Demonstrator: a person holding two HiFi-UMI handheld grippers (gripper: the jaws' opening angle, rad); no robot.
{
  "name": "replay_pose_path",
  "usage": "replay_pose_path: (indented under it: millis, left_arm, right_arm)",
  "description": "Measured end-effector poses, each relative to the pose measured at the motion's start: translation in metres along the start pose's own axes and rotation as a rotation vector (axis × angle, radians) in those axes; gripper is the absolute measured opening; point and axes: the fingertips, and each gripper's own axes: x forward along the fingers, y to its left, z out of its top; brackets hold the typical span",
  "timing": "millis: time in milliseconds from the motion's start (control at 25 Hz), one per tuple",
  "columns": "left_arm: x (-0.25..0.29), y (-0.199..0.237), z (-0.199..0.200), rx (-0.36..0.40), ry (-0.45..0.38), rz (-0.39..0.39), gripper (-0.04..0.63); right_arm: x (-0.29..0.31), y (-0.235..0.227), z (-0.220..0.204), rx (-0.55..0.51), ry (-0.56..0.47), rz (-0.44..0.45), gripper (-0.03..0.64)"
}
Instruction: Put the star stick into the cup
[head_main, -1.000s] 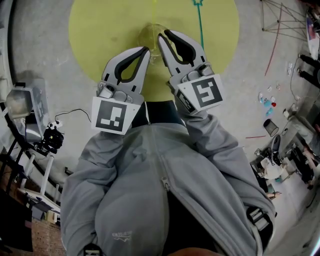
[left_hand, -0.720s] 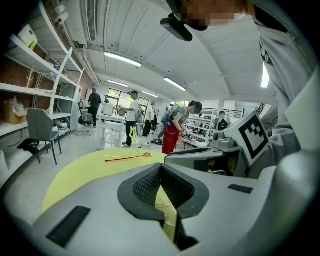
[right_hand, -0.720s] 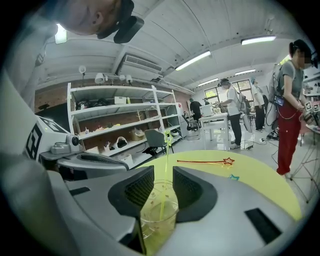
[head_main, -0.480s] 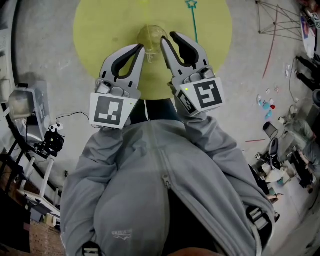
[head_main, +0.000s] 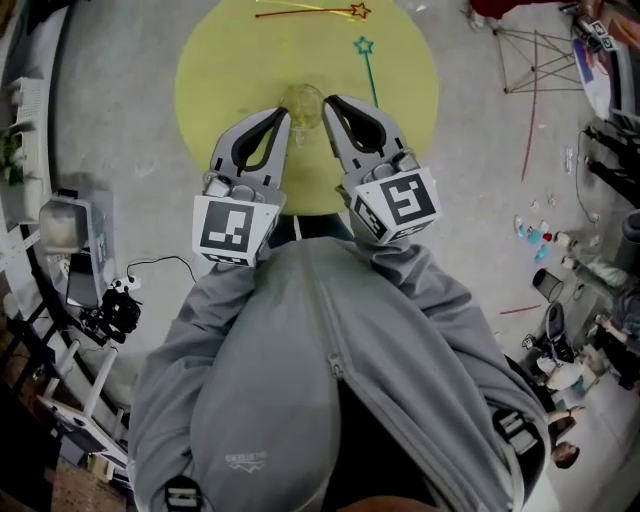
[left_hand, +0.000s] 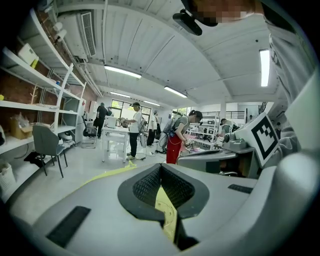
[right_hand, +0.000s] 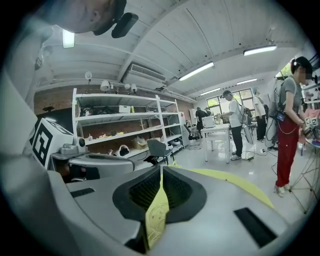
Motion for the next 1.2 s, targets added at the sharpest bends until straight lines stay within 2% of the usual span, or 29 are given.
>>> replay_pose_path:
  millis: [320,760,1080,1200]
  left_arm:
    - [-0.027,-0.017,0.056,0.016,-0.05,0.014,0.017]
    - [-0.068,-0.028,0.13,0.078,-0.166,0.088,0.017]
    - [-0.092,-0.034,0.158,0.128,-0.209,0.142,0.017]
    - [-0.099,-0.036,0.16,0.124,-0.215,0.153,0.017]
  right_arm:
    - [-0.033,0.019,0.06,-0.052,-0.074,-0.029,0.034]
    - [-0.083,0.044,0.141,-0.124,-0.208,-0.063,0.032]
    - [-0.11,0.054,0.171,-0.235,-0.266,-0.112,0.032]
    - [-0.117,0.06,0.175,-0.246,-0.275,-0.117,0.032]
